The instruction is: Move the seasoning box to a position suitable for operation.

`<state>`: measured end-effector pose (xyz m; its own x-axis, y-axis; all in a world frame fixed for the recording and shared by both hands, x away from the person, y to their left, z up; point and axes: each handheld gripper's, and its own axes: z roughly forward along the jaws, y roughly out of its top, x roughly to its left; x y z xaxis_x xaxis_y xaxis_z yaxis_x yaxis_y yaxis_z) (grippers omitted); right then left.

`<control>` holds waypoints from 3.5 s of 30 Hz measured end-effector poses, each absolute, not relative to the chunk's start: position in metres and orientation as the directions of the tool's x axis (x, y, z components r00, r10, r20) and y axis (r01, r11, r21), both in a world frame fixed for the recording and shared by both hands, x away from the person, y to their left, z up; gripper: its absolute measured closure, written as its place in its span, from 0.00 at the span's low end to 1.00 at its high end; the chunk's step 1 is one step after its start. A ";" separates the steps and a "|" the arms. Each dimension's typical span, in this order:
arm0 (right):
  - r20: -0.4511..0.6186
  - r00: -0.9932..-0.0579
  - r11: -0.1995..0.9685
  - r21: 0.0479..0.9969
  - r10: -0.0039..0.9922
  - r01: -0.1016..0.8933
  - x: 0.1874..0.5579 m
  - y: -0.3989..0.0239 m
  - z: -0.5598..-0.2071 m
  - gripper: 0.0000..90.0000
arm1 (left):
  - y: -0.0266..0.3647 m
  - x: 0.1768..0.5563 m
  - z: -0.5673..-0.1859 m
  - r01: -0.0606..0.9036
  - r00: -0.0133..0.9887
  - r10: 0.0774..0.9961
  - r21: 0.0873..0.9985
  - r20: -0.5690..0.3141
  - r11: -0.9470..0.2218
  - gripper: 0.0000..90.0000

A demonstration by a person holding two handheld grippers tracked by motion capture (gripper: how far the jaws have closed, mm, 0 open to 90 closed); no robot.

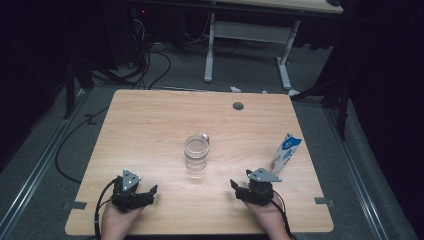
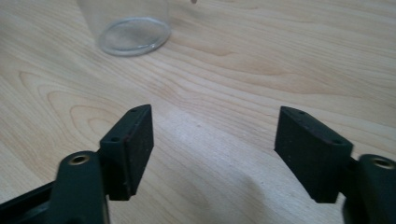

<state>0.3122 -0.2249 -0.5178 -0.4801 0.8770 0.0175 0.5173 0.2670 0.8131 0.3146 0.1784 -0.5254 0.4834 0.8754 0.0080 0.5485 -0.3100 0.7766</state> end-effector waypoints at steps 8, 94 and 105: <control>0.053 -0.469 0.233 0.816 0.882 0.529 0.310 -0.232 -0.516 0.38 | 0.172 0.315 -0.525 0.512 0.548 0.836 0.802 -0.028 -0.309 0.39; 0.043 -0.526 0.267 0.824 0.850 0.499 0.307 -0.236 -0.509 0.46 | 0.115 0.367 -0.489 0.459 0.546 0.836 0.854 -0.053 -0.245 0.70; 0.051 -0.529 0.266 0.821 0.847 0.506 0.307 -0.236 -0.510 0.46 | 0.111 0.386 -0.483 0.454 0.540 0.840 0.859 -0.054 -0.237 0.78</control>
